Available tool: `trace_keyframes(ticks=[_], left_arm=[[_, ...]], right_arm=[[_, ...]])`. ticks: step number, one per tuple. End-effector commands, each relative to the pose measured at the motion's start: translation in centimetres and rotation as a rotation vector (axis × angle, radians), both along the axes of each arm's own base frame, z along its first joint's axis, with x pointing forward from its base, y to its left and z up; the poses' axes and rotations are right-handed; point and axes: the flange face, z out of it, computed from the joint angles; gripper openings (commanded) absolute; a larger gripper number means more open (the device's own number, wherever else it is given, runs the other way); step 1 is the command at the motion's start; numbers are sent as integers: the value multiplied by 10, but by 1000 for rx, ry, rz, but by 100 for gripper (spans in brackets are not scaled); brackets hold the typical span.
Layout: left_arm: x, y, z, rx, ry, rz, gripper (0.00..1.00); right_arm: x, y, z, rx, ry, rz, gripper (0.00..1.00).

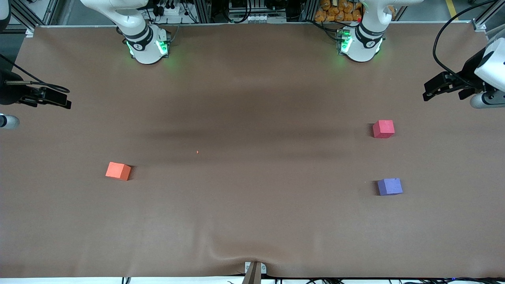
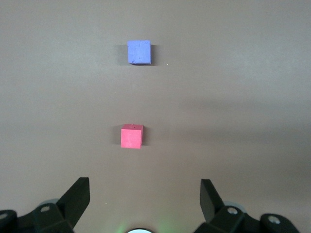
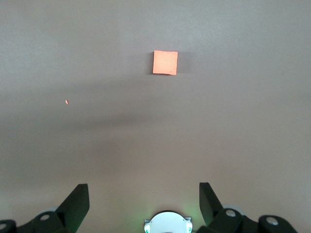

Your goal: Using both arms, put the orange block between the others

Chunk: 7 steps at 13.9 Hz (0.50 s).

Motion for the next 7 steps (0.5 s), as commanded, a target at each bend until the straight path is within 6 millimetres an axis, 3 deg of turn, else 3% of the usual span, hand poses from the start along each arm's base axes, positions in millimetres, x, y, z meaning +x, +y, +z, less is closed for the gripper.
trace_keyframes(ticks=[1,4,7], left_arm=[[1,3,6,19,-9,-16,100],[1,3,6,19,-9,-14,100],[2,2,4,19,-6,-16,100]], right_arm=[[0,1,0,-14,-6,-2,100],[4,1,-6,-14,-14,-2,100],[17,-1,-26,-16,-23,-8,100]])
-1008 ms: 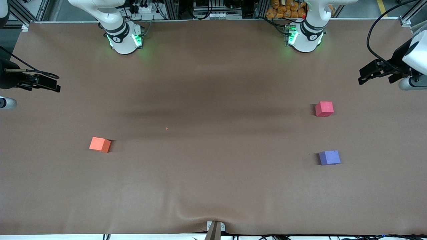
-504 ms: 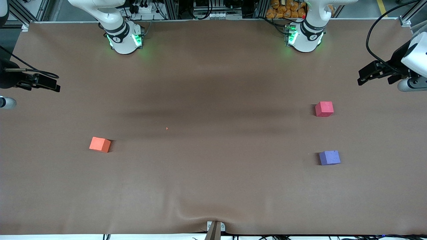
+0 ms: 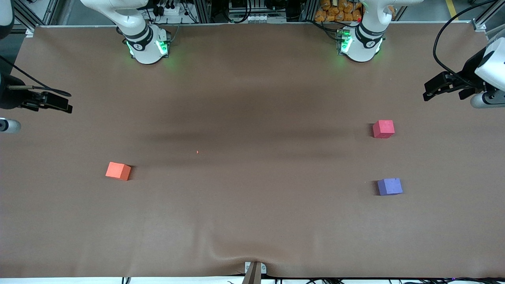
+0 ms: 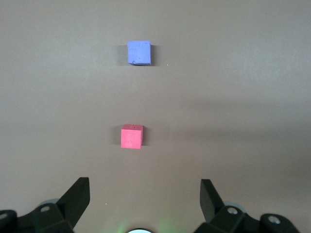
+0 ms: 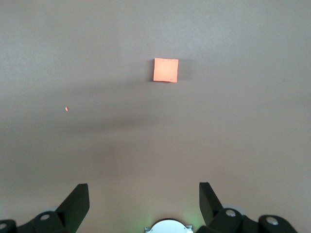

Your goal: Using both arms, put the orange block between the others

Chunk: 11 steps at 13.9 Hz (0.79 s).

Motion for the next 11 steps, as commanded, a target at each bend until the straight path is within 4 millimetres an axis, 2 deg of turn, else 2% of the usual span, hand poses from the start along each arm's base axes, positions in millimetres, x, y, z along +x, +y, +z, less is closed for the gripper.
trace_keyframes(ticks=[1,3,4,7,9,11], left_arm=[[3,2,2,19,-2,-16,100],[4,2,1,19,0,-14,100],[4,0,1,19,-2,-17,100],[3,0,1,19,0,-17,100],[3,-1,2,19,-3,-14,100],[4,-1,2,19,-5,-11,100]], right_arm=[[14,-1,-21,-15,-7,-6,100],[36,-6,-56,-18,-4,-15,100],[49,-8,-80,-21,1,-19,100],[82,-27,-172,-24,39,-40,100],[96,-43,-223,-27,55,-62,100],[99,-44,-275,-28,107,-63,100]])
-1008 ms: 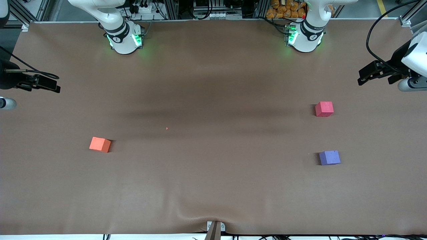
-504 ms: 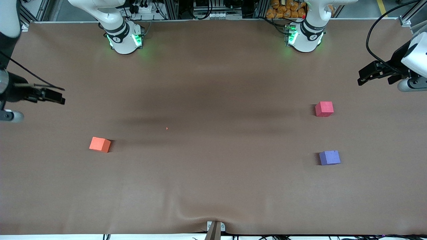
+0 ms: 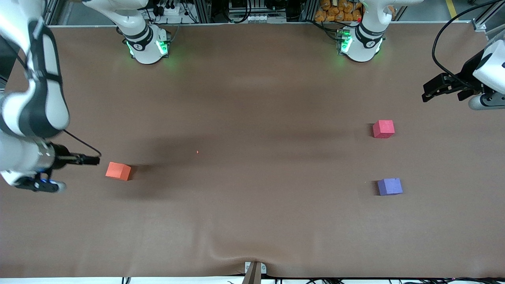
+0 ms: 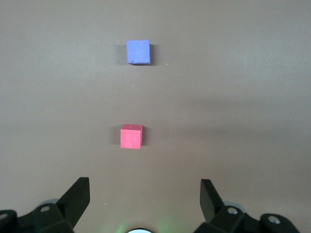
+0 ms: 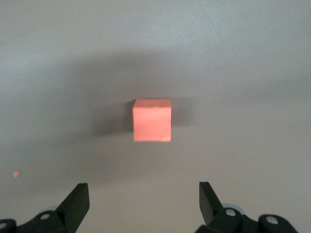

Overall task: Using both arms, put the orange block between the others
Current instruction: 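Reach the open right gripper down to the orange cube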

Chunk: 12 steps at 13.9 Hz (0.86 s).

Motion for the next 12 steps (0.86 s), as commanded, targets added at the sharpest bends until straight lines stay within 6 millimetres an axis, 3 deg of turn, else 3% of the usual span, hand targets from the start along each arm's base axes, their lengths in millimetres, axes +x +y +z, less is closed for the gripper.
trace_keyframes(ticks=[1,6,12], left_arm=[[1,1,6,19,-10,-7,100],[1,2,7,19,-13,-5,100],[-1,8,13,16,-25,-5,100]], right_arm=[[4,-8,-58,-4,64,-3,100],[4,-7,-123,-3,110,-4,100],[6,2,-143,49,104,-26,100]])
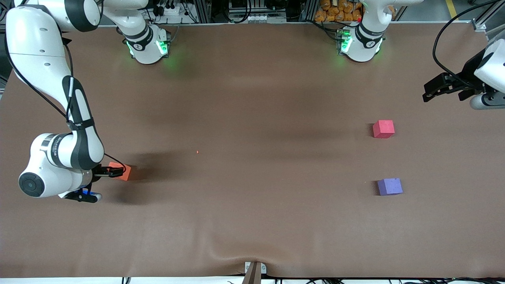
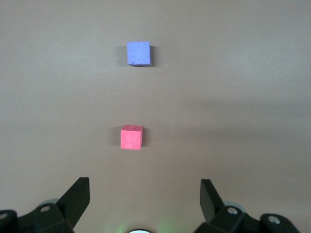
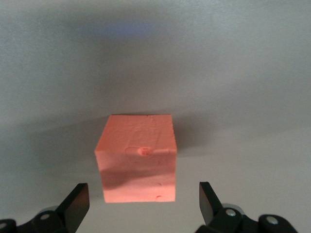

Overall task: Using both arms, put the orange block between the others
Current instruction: 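Reach the open right gripper down to the orange cube, then close the right gripper on the orange cube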

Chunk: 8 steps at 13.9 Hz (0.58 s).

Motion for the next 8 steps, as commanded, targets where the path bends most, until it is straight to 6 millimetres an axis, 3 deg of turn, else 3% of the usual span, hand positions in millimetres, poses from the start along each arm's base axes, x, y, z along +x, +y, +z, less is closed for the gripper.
trace_keyframes(ticks=[1,8], left_arm=[[-2,9,10,17,-17,-6,100],[-2,12,8,19,-14,0,100]], right_arm=[[3,4,-10,35,-10,-12,100],[-3,2,-39,34,-35,-4,100]])
